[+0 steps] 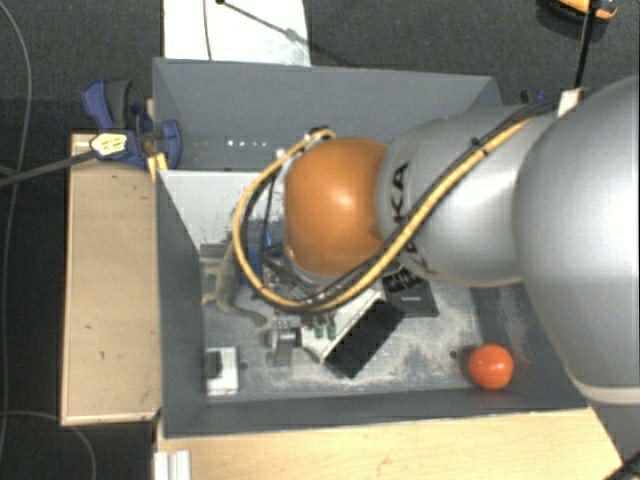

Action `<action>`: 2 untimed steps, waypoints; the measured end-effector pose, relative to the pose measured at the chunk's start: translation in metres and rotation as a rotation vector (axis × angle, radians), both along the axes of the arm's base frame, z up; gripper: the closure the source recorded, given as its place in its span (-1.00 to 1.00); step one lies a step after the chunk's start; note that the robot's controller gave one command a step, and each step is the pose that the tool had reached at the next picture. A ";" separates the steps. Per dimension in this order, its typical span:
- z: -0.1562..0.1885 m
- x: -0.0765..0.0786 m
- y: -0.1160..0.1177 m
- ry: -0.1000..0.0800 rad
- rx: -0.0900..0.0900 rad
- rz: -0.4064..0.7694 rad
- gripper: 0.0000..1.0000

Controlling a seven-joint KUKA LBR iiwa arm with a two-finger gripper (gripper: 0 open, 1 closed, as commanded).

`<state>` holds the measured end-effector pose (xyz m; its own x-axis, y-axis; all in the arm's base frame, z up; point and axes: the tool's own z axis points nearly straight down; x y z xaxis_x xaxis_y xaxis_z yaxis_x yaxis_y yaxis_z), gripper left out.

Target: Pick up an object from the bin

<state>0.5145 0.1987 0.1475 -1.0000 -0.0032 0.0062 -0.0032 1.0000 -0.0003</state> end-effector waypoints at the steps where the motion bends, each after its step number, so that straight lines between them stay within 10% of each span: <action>1: 0.004 0.002 -0.001 -0.008 0.002 -0.005 -1.00; 2: -0.003 0.017 -0.031 -0.006 0.004 0.045 -1.00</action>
Offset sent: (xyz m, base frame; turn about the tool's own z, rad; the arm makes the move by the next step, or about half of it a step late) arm 0.0307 -0.0664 -0.0117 -0.0721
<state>0.5313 0.1674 0.1442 -0.9988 -0.0481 0.0001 -0.0481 0.9988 0.0037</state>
